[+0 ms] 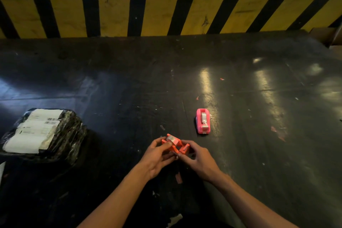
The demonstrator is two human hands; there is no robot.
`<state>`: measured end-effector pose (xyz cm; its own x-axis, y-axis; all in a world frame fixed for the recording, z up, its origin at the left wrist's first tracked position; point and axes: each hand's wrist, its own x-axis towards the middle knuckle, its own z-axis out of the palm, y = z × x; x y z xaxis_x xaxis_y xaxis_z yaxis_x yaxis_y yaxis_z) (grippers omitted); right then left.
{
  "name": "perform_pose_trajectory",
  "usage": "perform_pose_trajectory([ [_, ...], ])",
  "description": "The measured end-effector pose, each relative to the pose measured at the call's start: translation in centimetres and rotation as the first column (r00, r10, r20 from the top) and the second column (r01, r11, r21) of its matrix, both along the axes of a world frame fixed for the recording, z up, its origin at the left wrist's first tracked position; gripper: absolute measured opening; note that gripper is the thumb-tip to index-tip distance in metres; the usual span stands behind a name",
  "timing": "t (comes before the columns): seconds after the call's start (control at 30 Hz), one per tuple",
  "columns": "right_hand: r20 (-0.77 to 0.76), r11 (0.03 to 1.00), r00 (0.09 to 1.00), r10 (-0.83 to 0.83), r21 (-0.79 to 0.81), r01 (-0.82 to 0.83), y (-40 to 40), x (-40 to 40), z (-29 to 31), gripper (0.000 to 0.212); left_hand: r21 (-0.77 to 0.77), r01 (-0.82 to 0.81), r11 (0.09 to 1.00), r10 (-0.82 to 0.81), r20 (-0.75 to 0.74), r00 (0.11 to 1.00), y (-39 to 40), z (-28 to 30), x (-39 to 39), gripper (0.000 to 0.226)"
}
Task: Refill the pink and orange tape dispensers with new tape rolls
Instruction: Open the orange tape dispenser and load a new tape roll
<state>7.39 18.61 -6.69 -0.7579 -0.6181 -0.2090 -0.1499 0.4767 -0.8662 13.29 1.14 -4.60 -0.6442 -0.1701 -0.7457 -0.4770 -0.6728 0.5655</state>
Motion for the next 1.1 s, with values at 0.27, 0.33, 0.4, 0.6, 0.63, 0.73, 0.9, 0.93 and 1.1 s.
perform_pose_trajectory([
  [0.27, 0.616, 0.960, 0.787, -0.036, -0.198, 0.200, 0.3, -0.6, 1.2, 0.030, -0.038, 0.076, 0.996, -0.078, -0.076, 0.994, -0.6, 0.2, 0.6, 0.045],
  [0.33, 0.685, 0.953, 0.728, -0.028, -0.201, 0.226, 0.1, -0.6, 1.4, 0.031, -0.051, 0.110, 0.993, -0.114, -0.084, 0.990, -0.7, 0.3, 0.6, 0.048],
  [0.4, 0.709, 0.954, 0.705, -0.025, -0.193, 0.228, 0.1, -0.7, 1.8, 0.033, -0.073, 0.151, 0.986, -0.157, -0.082, 0.984, -0.9, 0.2, 0.6, 0.052],
  [0.6, 0.707, 0.958, 0.707, 0.022, -0.218, 0.189, 0.4, -0.9, 2.2, 0.032, -0.094, 0.178, 0.979, -0.186, -0.083, 0.979, -1.4, 0.2, 0.2, 0.059],
  [0.63, 0.713, 0.956, 0.700, 0.027, -0.224, 0.191, 0.4, -1.0, 2.1, 0.032, -0.089, 0.172, 0.981, -0.180, -0.083, 0.980, -1.5, 0.2, 0.1, 0.058],
  [0.73, 0.727, 0.957, 0.686, 0.025, -0.216, 0.195, 0.2, -1.1, 1.6, 0.032, -0.075, 0.143, 0.987, -0.149, -0.074, 0.986, -1.2, 0.2, 0.0, 0.058],
  [0.9, 0.652, 0.979, 0.758, 0.014, -0.164, 0.123, 0.0, -0.8, 0.5, 0.038, -0.058, 0.092, 0.994, -0.095, -0.050, 0.994, -1.0, 0.0, 0.1, 0.057],
  [0.93, 0.604, 0.987, 0.796, 0.041, -0.151, 0.063, -0.1, -0.7, 0.5, 0.044, -0.055, 0.076, 0.996, -0.079, -0.047, 0.996, -0.8, -0.1, 0.2, 0.057],
  [1.1, 0.223, 0.993, 0.974, 0.041, 0.102, -0.065, -0.4, -0.6, -0.1, 0.062, -0.179, 0.058, 0.982, -0.071, -0.071, 0.995, -0.2, -0.2, 0.7, 0.056],
])
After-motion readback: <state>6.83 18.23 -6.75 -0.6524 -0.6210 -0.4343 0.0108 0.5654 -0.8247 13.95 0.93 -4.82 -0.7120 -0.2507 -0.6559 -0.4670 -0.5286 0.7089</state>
